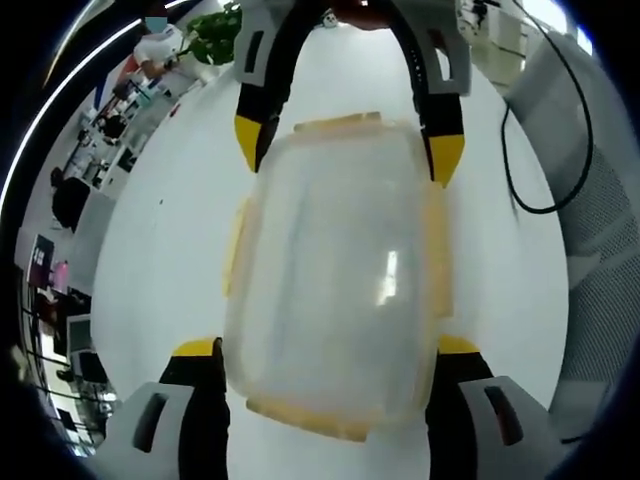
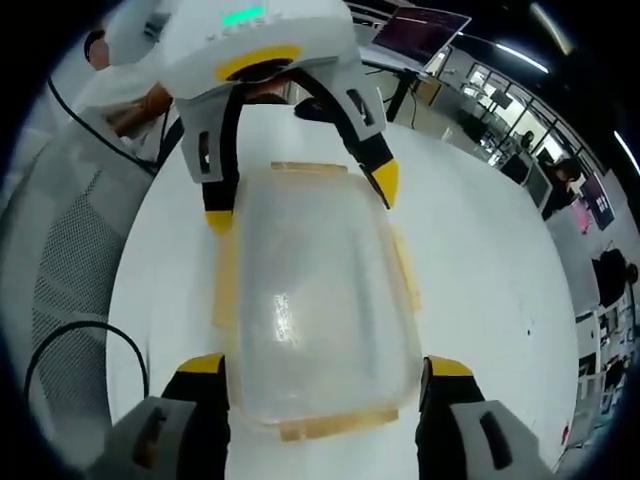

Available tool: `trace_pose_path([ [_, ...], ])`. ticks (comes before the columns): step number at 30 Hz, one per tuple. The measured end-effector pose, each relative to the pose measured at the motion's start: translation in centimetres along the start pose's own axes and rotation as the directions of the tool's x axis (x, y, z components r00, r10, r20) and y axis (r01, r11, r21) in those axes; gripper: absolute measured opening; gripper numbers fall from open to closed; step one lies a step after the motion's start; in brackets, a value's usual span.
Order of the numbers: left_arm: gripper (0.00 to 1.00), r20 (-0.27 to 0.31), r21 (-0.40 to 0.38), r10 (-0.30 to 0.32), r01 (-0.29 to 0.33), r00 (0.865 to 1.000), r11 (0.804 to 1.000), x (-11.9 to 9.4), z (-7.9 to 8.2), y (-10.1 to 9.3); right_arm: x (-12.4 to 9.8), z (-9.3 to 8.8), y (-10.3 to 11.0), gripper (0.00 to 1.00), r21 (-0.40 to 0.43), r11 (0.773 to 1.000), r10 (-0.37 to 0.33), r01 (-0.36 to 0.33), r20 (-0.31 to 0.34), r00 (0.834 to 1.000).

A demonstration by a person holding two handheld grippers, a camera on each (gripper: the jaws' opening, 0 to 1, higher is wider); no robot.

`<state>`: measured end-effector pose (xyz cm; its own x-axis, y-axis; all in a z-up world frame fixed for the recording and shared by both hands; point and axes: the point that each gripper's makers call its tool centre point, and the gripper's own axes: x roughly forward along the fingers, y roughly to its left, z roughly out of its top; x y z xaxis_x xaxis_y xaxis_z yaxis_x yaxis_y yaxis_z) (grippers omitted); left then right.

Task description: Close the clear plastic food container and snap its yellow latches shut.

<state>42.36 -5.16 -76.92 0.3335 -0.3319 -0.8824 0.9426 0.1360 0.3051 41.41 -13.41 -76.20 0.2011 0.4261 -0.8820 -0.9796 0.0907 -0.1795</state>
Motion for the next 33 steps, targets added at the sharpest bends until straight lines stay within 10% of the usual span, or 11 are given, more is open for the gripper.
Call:
trace_pose_path([
  [33, 0.81, 0.018, -0.007, 0.003, -0.003, 1.000, 1.000, 1.3, 0.2, 3.3, 0.8, -0.4, -3.2, 0.78, -0.037, 0.999, -0.012, 0.011, -0.029, 0.999],
])
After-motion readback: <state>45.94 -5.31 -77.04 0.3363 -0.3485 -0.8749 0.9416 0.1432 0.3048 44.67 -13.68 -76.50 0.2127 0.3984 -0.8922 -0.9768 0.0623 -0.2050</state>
